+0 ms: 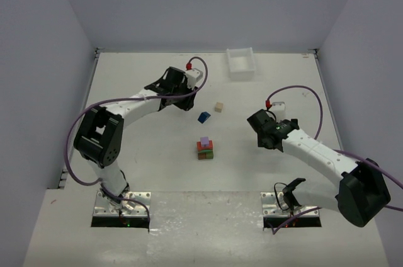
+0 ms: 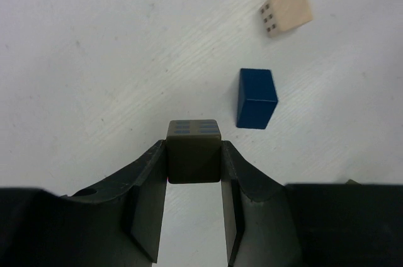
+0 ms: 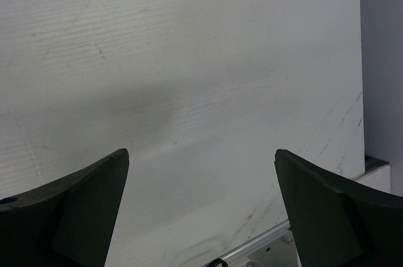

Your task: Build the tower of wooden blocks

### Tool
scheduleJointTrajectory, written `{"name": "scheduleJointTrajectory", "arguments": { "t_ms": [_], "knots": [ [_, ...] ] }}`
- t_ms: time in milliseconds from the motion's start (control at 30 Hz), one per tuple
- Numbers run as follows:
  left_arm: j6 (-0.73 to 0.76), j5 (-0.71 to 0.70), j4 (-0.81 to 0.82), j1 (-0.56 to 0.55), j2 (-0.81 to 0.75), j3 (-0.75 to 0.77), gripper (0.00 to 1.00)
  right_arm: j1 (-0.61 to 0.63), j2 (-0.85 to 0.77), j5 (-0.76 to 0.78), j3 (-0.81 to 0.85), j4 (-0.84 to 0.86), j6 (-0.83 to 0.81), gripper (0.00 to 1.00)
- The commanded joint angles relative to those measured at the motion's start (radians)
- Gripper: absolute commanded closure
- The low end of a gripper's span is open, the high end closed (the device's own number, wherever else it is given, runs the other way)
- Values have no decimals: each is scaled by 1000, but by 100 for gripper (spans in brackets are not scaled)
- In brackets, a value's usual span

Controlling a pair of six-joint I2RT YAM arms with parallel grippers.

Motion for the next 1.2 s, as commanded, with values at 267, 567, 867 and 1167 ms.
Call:
{"name": "scheduleJointTrajectory", "arguments": {
  "t_ms": [267,567,867,1167],
  "knots": [
    [627,489,-410,-12,-278,116,100,-6,-50,3,0,-4,-10,1],
    [593,449,-507,-189,-335,102,100,-5,-68,-11,4,-14,-2,1],
    [549,472,-531,-217,-253,148,100,-4,-71,-16,-3,-26,14,1],
    [485,367,-477,-290,-216,127,100,-6,-101,-20,-14,-27,25,1]
  ]
}}
